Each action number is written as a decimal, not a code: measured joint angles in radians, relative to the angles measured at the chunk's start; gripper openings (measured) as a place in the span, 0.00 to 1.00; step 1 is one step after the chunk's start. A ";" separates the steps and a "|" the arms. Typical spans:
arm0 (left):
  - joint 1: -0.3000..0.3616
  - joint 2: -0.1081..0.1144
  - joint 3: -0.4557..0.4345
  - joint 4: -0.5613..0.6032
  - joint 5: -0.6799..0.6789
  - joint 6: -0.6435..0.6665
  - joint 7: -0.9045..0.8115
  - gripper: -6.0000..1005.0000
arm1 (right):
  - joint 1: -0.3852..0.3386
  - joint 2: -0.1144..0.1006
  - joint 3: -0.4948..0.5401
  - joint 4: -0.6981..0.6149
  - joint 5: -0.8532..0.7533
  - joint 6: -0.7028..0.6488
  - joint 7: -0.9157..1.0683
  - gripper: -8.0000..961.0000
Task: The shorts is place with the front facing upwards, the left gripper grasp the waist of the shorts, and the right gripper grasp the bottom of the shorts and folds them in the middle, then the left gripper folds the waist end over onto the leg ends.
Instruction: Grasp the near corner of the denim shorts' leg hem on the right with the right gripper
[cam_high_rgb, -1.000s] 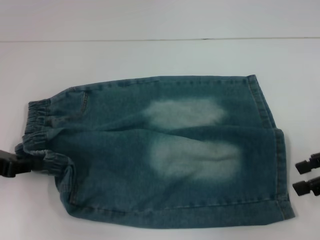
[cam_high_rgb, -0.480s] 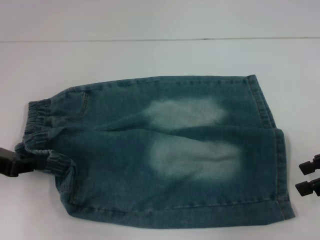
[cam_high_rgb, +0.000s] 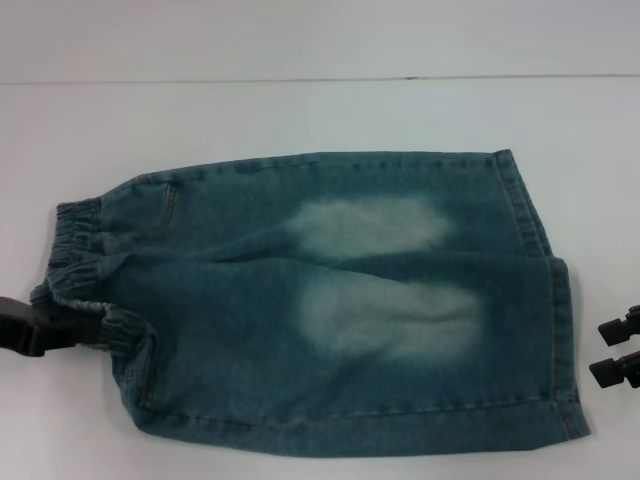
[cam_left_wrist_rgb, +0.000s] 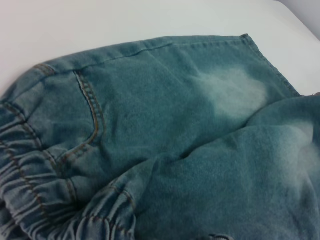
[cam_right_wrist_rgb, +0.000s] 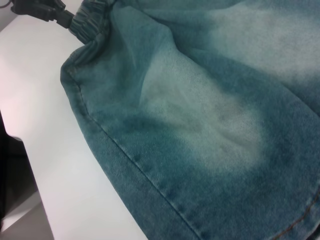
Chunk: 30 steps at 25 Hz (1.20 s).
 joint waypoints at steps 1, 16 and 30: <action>0.000 0.000 0.001 -0.001 0.001 0.002 0.000 0.06 | 0.000 0.000 0.000 0.001 0.000 0.002 -0.001 0.87; -0.002 0.001 0.040 -0.010 0.005 0.000 -0.016 0.28 | 0.001 0.004 -0.003 0.006 -0.004 0.029 -0.008 0.87; 0.003 0.001 0.055 0.002 0.004 -0.003 -0.035 0.11 | -0.002 0.006 -0.004 0.008 -0.011 0.015 -0.012 0.87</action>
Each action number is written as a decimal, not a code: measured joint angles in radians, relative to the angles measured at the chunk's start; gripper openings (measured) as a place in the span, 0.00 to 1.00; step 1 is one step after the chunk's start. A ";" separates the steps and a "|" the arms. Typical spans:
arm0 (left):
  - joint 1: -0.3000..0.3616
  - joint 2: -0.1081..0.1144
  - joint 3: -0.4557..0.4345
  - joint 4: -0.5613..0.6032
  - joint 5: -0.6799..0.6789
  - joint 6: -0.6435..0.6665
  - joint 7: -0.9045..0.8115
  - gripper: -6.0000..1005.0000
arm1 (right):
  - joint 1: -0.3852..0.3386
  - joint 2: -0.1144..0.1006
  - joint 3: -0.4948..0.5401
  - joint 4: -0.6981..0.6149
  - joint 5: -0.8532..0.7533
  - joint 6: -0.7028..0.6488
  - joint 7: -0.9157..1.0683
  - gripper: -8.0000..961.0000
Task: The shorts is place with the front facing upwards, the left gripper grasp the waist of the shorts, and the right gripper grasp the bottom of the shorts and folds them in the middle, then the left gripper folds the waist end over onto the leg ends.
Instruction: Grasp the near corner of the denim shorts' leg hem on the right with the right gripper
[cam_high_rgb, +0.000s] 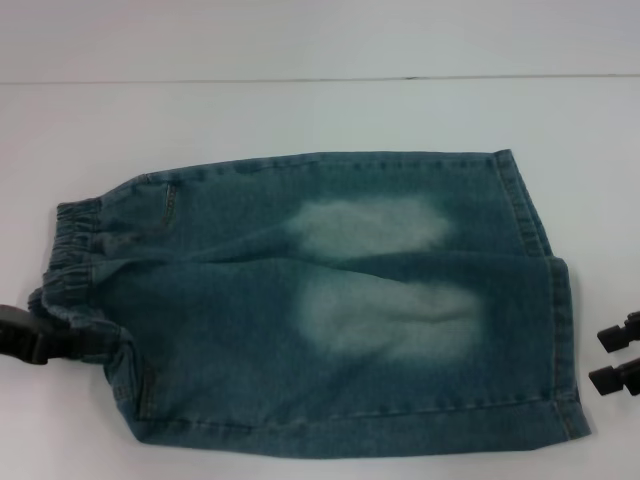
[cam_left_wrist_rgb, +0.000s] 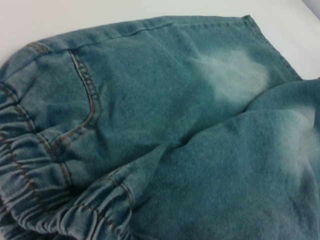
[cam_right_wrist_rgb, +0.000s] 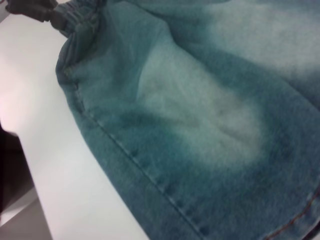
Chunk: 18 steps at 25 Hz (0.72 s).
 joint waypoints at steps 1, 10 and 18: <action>-0.002 0.001 -0.001 0.000 0.000 0.001 -0.006 0.08 | 0.001 -0.001 -0.001 0.000 -0.007 -0.007 0.000 0.87; -0.029 0.007 0.000 -0.005 -0.005 -0.006 -0.030 0.04 | 0.017 -0.001 -0.017 -0.001 -0.097 -0.046 0.000 0.87; -0.035 0.004 0.003 -0.011 -0.001 -0.027 -0.032 0.04 | 0.049 0.010 -0.069 0.065 -0.116 -0.023 0.000 0.87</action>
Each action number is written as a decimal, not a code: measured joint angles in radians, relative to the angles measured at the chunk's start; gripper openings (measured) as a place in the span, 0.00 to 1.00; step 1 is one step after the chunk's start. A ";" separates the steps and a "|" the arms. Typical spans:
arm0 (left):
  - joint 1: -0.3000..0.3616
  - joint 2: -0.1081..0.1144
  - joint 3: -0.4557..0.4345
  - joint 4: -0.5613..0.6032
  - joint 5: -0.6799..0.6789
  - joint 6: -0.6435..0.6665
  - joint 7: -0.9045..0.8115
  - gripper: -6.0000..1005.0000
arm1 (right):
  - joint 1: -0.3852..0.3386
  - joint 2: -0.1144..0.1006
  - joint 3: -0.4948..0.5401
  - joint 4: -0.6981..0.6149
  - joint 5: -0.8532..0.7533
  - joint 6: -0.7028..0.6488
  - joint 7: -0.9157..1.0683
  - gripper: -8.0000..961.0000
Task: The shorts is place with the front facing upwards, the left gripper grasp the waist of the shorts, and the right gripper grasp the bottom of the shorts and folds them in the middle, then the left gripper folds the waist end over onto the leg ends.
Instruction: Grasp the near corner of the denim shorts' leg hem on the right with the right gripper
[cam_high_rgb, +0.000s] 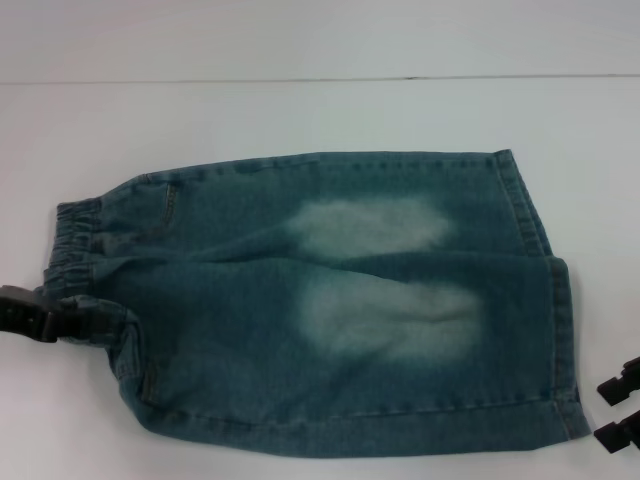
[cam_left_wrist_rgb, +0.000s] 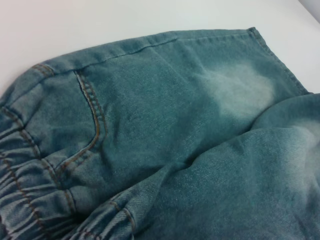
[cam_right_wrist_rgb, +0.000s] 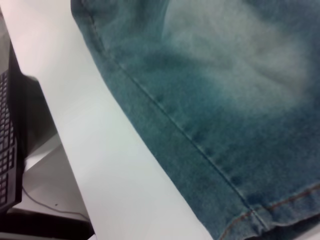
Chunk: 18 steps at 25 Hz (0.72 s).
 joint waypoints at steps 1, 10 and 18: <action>0.000 -0.001 0.000 0.000 0.000 -0.002 0.000 0.05 | 0.006 0.001 -0.007 0.014 -0.001 0.006 0.000 0.87; 0.005 -0.004 -0.002 0.000 -0.005 -0.012 0.000 0.05 | 0.045 0.009 -0.052 0.091 -0.003 0.048 0.007 0.87; 0.000 -0.006 0.000 -0.021 -0.006 -0.026 0.000 0.05 | 0.076 0.021 -0.065 0.132 -0.003 0.075 0.005 0.87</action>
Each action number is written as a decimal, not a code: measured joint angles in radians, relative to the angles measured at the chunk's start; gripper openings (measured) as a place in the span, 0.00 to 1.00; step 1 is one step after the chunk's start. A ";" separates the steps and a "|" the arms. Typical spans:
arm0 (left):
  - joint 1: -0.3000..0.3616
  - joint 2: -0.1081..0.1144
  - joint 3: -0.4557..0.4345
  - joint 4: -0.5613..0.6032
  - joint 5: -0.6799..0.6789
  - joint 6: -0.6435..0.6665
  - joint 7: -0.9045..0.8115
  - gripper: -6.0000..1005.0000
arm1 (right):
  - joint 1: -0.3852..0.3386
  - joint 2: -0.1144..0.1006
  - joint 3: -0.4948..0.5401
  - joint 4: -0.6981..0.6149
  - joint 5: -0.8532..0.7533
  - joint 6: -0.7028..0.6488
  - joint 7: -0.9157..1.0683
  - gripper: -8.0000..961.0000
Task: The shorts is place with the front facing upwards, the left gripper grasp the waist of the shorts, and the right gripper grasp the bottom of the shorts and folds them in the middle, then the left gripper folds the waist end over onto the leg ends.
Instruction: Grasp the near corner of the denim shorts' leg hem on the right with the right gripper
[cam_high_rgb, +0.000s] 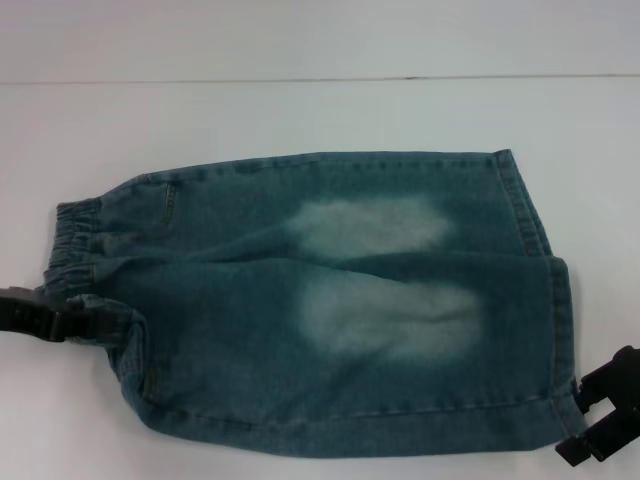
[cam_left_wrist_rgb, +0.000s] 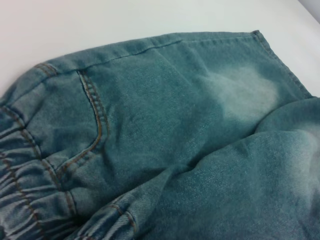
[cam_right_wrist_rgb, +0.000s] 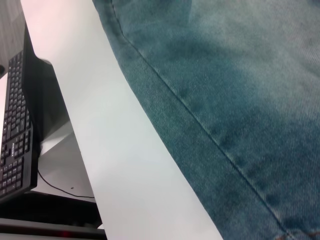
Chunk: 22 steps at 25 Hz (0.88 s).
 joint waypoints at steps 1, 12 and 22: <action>0.000 0.000 0.000 -0.001 0.000 -0.001 0.000 0.05 | 0.002 0.002 -0.001 0.000 0.000 0.000 -0.001 0.87; 0.002 0.002 0.000 -0.002 0.001 0.001 0.000 0.05 | 0.004 0.012 -0.002 0.001 0.002 0.015 -0.007 0.57; -0.009 0.009 -0.003 0.000 0.004 0.013 -0.010 0.05 | -0.001 0.018 -0.003 0.002 0.002 0.027 -0.019 0.15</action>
